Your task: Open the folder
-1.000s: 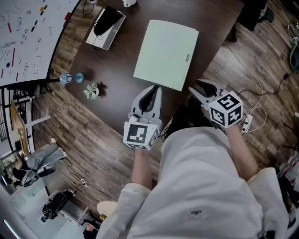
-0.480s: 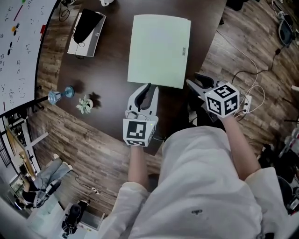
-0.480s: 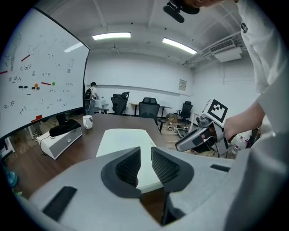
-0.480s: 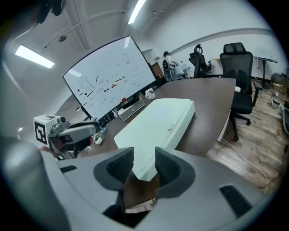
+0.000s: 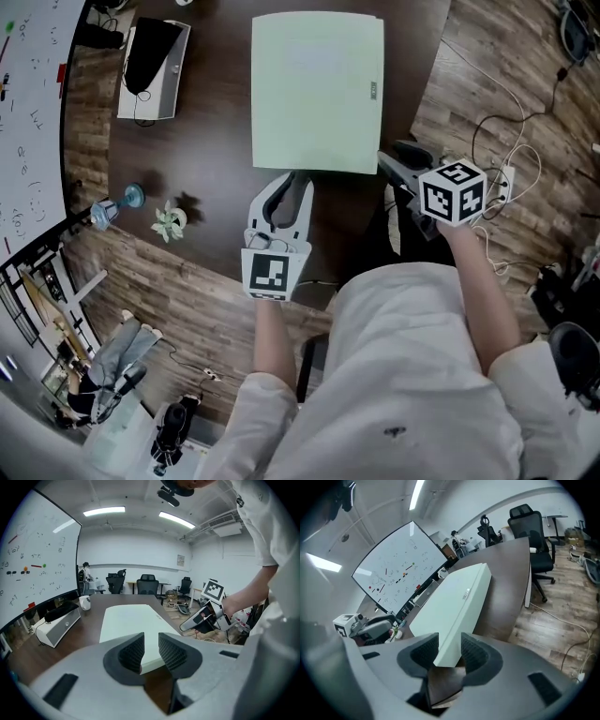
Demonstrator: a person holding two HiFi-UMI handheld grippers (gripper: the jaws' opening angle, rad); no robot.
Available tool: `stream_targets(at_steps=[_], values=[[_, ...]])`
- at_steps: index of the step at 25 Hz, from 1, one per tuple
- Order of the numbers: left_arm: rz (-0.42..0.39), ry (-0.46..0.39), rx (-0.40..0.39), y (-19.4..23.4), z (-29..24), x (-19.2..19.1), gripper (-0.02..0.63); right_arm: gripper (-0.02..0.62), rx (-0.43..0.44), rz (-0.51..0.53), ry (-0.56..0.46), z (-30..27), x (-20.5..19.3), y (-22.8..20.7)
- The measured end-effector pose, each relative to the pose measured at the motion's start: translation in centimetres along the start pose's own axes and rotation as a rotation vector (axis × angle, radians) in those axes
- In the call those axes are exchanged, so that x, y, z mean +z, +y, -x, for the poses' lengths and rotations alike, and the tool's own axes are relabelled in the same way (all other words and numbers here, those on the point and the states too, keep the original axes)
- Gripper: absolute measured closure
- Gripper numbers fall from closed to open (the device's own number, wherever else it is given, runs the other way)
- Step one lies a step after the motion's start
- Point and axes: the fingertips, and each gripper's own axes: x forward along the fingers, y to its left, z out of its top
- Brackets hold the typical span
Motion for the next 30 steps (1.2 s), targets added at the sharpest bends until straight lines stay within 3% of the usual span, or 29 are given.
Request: stream_targets(at_steps=[9, 21, 30], values=[[-0.052, 0.054, -0.011, 0.0, -0.7, -1.5, 0.526, 0.448, 0.068, -0.09, -0.002, -1.1, -1.0, -0.6], [-0.054, 0.092, 0.023, 0.4, -0.5, -2.1, 0.526, 0.449, 0.102, -0.135, -0.001, -1.7, -1.3, -1.1], [-0.184, 0.159, 0.034, 1.5, -1.3, -3.4, 0.526, 0.443, 0.097, -0.13, 0.012, -1.7, -1.4, -1.2]])
